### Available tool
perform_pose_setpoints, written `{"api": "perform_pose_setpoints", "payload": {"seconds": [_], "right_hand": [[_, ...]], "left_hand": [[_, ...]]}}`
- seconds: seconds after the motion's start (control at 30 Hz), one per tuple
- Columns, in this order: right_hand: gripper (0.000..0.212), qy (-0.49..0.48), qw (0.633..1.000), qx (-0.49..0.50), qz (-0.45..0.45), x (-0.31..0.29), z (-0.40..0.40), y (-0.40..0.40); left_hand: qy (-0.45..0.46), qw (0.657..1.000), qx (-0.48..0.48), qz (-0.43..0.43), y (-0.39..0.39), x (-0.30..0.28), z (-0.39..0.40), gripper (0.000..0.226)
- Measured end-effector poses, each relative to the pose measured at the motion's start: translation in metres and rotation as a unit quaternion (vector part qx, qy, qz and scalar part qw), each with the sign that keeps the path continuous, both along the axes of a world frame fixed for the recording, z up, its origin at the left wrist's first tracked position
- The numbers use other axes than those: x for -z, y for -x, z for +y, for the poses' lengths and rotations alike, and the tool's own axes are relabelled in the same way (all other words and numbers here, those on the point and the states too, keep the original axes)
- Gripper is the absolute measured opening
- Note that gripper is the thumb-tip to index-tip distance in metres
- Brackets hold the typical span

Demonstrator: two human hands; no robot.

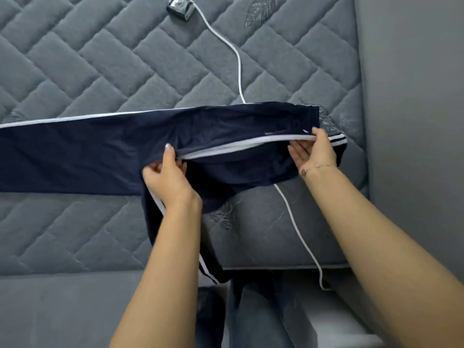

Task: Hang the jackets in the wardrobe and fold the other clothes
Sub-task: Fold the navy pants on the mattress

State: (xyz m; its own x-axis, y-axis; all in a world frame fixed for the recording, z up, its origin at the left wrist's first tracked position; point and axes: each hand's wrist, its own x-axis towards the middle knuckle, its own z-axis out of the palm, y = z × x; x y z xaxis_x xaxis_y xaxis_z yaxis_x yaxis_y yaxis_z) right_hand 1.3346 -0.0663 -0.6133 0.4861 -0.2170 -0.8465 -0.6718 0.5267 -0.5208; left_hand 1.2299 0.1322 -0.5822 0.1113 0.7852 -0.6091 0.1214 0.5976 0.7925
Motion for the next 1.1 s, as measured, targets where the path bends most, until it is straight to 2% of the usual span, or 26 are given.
{"api": "perform_pose_setpoints", "payload": {"seconds": [0.1, 0.17, 0.23, 0.33, 0.4, 0.47, 0.5, 0.6, 0.67, 0.73, 0.8, 0.83, 0.9, 0.97, 1.1], "right_hand": [[0.019, -0.007, 0.999, -0.053, 0.007, 0.018, 0.017, -0.039], [0.018, 0.002, 0.997, -0.072, 0.013, 0.035, 0.026, -0.059], [0.021, 0.01, 0.994, -0.108, 0.02, 0.051, 0.031, -0.072], [0.049, 0.028, 0.967, -0.253, 0.008, 0.07, 0.033, -0.08], [0.044, 0.078, 0.944, -0.319, -0.031, 0.073, 0.037, -0.073], [0.032, 0.141, 0.914, -0.371, -0.09, 0.069, 0.043, -0.052], [0.033, 0.171, 0.897, -0.39, -0.119, 0.066, 0.044, -0.036], [0.03, 0.229, 0.865, -0.409, -0.181, 0.058, 0.047, 0.029], [0.023, 0.23, 0.859, -0.426, -0.164, 0.057, 0.053, 0.081], [0.022, 0.209, 0.853, -0.466, -0.107, 0.062, 0.064, 0.133], [0.009, 0.188, 0.823, -0.533, -0.049, 0.071, 0.08, 0.184], [0.012, 0.186, 0.803, -0.565, -0.03, 0.075, 0.09, 0.206], [0.031, 0.199, 0.77, -0.606, -0.02, 0.086, 0.112, 0.244], [0.034, 0.257, 0.748, -0.611, -0.028, 0.092, 0.138, 0.266], [0.031, 0.33, 0.731, -0.597, -0.026, 0.095, 0.194, 0.282]], "left_hand": [[0.037, 0.999, 0.001, 0.026, -0.046, 0.028, 0.027, 0.022], [0.029, 0.997, 0.04, 0.066, -0.065, 0.05, 0.036, 0.018], [0.017, 0.991, 0.095, 0.091, -0.076, 0.072, 0.044, 0.02], [0.053, 0.972, 0.219, 0.064, -0.085, 0.097, 0.058, 0.016], [0.075, 0.944, 0.319, 0.042, -0.08, 0.104, 0.066, 0.02], [0.085, 0.918, 0.387, 0.017, -0.062, 0.101, 0.073, 0.031], [0.086, 0.906, 0.415, 0.009, -0.048, 0.097, 0.075, 0.033], [0.028, 0.872, 0.487, 0.024, 0.009, 0.088, 0.076, 0.019], [-0.023, 0.855, 0.515, 0.06, 0.053, 0.085, 0.077, 0.016], [-0.055, 0.838, 0.532, 0.108, 0.098, 0.087, 0.081, 0.016], [-0.056, 0.834, 0.53, 0.145, 0.137, 0.092, 0.093, 0.017], [-0.047, 0.835, 0.526, 0.153, 0.154, 0.095, 0.102, 0.018], [-0.028, 0.837, 0.524, 0.156, 0.177, 0.101, 0.121, 0.017], [-0.017, 0.838, 0.525, 0.147, 0.193, 0.102, 0.142, 0.017], [-0.003, 0.848, 0.511, 0.139, 0.224, 0.098, 0.196, 0.019]]}}
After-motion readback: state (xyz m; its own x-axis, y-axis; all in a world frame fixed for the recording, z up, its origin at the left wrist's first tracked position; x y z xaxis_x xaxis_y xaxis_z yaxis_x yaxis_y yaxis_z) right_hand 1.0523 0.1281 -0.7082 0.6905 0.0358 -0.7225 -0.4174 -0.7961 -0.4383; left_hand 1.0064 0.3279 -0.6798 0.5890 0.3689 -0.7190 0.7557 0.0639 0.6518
